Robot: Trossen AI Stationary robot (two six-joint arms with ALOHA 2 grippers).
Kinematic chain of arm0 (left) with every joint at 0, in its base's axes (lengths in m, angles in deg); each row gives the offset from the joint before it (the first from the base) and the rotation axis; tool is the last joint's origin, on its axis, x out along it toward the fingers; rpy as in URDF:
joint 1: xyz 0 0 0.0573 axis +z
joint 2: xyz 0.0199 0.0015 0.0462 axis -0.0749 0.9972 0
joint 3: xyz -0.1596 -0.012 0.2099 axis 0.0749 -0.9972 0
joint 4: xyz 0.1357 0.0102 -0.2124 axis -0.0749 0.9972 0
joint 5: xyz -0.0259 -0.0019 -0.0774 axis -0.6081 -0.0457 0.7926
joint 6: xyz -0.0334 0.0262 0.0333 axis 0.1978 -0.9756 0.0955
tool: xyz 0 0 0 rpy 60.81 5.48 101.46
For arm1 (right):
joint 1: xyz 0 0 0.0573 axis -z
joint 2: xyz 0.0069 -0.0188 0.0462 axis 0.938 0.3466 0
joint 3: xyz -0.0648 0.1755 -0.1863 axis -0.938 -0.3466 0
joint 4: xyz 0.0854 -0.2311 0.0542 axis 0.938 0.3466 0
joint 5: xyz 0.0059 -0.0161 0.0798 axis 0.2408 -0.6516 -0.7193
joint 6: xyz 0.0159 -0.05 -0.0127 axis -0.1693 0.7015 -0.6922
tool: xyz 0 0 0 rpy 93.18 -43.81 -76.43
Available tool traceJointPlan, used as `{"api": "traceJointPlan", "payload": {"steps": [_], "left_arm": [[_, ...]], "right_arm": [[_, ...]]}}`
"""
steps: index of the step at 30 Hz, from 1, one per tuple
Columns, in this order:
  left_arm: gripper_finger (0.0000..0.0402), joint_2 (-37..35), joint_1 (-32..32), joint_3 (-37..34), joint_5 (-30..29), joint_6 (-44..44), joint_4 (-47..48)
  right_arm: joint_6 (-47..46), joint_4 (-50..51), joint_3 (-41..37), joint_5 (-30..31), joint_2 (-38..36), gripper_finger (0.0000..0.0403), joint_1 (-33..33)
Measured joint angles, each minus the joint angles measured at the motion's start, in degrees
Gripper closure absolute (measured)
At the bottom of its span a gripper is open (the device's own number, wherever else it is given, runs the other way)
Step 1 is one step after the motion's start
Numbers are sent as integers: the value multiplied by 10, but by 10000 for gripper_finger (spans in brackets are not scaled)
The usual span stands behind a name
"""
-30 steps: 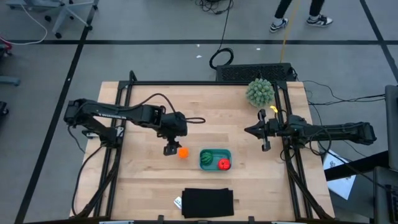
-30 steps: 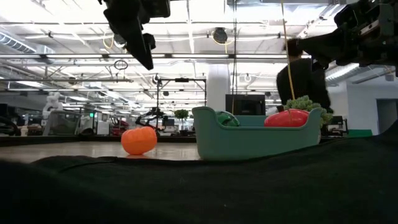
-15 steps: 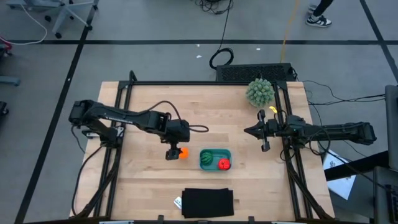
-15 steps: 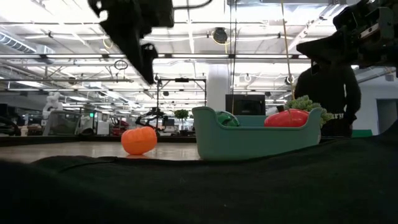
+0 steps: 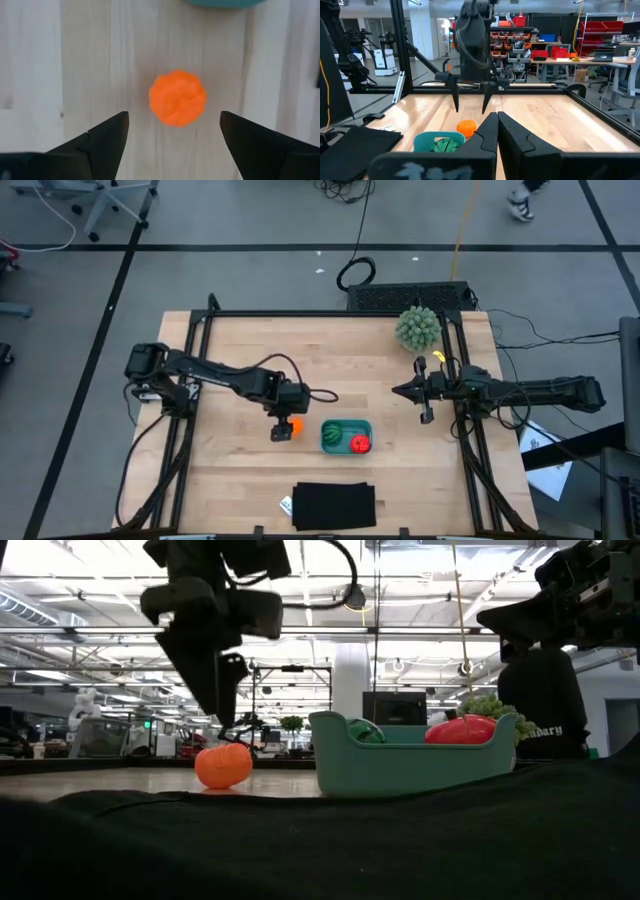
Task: Pick and placing Produce into tupperware
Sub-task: Put the pumpkin into the blue bin
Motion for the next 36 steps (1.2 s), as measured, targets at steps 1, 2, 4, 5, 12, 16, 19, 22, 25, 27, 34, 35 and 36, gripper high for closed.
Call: {"api": "traceJointPlan", "payload": {"steps": [1, 2, 4, 5, 12, 16, 19, 22, 25, 27, 34, 35, 36], "left_arm": [[82, 1, -1, -4, 0, 3, -3], [82, 2, -2, -10, 0, 6, -5], [82, 0, -5, -21, 0, 9, -26], [82, 0, -7, -28, 0, 11, -43], [82, 0, -24, -54, -3, 20, -83], [82, 0, -28, -61, -28, 35, -97], [82, 0, -28, -67, -45, 36, -100], [82, 0, -27, -72, -46, 38, -102], [82, 0, -27, -74, -44, 38, -105], [82, 0, -27, -74, -32, 39, -115], [82, 17, -27, -74, -13, 30, -133], [82, 22, -27, -74, -13, 30, -130], [82, 27, -27, -75, -13, 30, -129]], "right_arm": [[-2, 0, 0, 0, 0, 403, 0], [-2, 0, 0, 0, 0, 403, 0], [-2, 0, 0, 0, 0, 403, 0], [-2, 0, 0, 0, 0, 403, 0], [1, 2, 0, 0, 0, 403, 0], [2, 2, 0, 0, 0, 403, 0], [0, 2, 0, 0, 0, 403, 0], [-2, 2, 0, 0, 0, 403, 0], [-2, 2, 0, 0, 0, 403, 0], [-2, 2, 0, 0, 0, 403, 0], [-12, 2, 0, 0, 0, 403, 0], [-13, 2, 0, 0, 0, 403, 0], [-13, 2, 0, 0, 0, 403, 0]]}}
